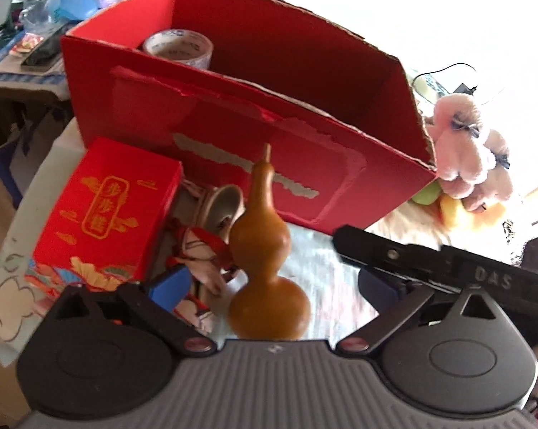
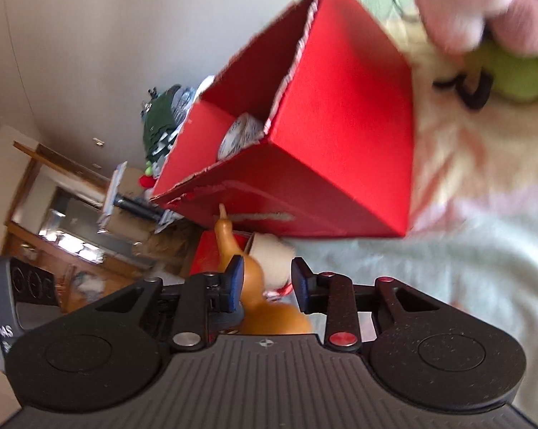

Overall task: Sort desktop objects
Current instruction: 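Grasp the orange bottle gourd by its neck with the right gripper, then lift the gourd with the right gripper and carry it over the red box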

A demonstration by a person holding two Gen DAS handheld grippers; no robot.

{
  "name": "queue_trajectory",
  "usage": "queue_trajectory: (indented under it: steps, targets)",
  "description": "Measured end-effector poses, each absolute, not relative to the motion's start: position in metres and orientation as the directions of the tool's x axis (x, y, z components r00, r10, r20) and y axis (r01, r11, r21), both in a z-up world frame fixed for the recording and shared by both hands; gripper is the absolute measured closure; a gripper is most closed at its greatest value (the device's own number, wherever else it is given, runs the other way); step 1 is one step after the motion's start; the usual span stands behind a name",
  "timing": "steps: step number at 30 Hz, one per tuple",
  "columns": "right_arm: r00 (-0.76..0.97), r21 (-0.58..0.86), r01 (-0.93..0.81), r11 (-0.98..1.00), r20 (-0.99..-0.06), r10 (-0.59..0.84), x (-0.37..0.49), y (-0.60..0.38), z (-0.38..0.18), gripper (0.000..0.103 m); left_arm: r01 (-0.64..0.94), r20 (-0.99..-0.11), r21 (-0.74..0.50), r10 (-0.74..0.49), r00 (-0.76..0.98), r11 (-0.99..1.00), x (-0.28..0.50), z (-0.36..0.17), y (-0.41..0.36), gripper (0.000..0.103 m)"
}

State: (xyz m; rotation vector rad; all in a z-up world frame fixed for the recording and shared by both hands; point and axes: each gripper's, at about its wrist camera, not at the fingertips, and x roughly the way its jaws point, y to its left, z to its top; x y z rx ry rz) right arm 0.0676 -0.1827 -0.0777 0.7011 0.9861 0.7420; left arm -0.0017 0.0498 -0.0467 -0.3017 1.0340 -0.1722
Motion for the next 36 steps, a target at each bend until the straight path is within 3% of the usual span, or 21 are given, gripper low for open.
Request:
queue_trajectory:
  steps: [6, 11, 17, 28, 36]
  targets:
    - [0.247, 0.884, -0.158, 0.440, -0.396, 0.884, 0.079, -0.186, -0.095, 0.069, 0.082, -0.789, -0.368, -0.357, 0.501, 0.926, -0.003, -0.050, 0.045, 0.019]
    - [0.181, 0.907, -0.145, 0.396, -0.369, 0.912, 0.080, -0.177, -0.104, 0.069, 0.101, -0.793, -0.385, -0.385, 0.472, 0.917, 0.006, -0.062, 0.038, 0.022]
    - [0.143, 0.895, -0.161, 0.415, -0.395, 0.907, 0.077, -0.162, -0.108, 0.056, 0.093, -0.818, -0.358, -0.360, 0.449, 0.929, 0.015, -0.073, 0.035, 0.031]
    - [0.156, 0.922, -0.070, 0.381, -0.368, 0.917, 0.070, -0.188, -0.112, 0.064, 0.151, -0.808, -0.395, -0.421, 0.412, 0.906, 0.012, -0.071, 0.020, 0.033]
    - [0.229, 0.931, 0.036, 0.363, -0.362, 0.904, 0.046, -0.245, -0.109, 0.064, 0.284, -0.792, -0.403, -0.487, 0.369, 0.870, -0.001, -0.066, -0.031, 0.034]
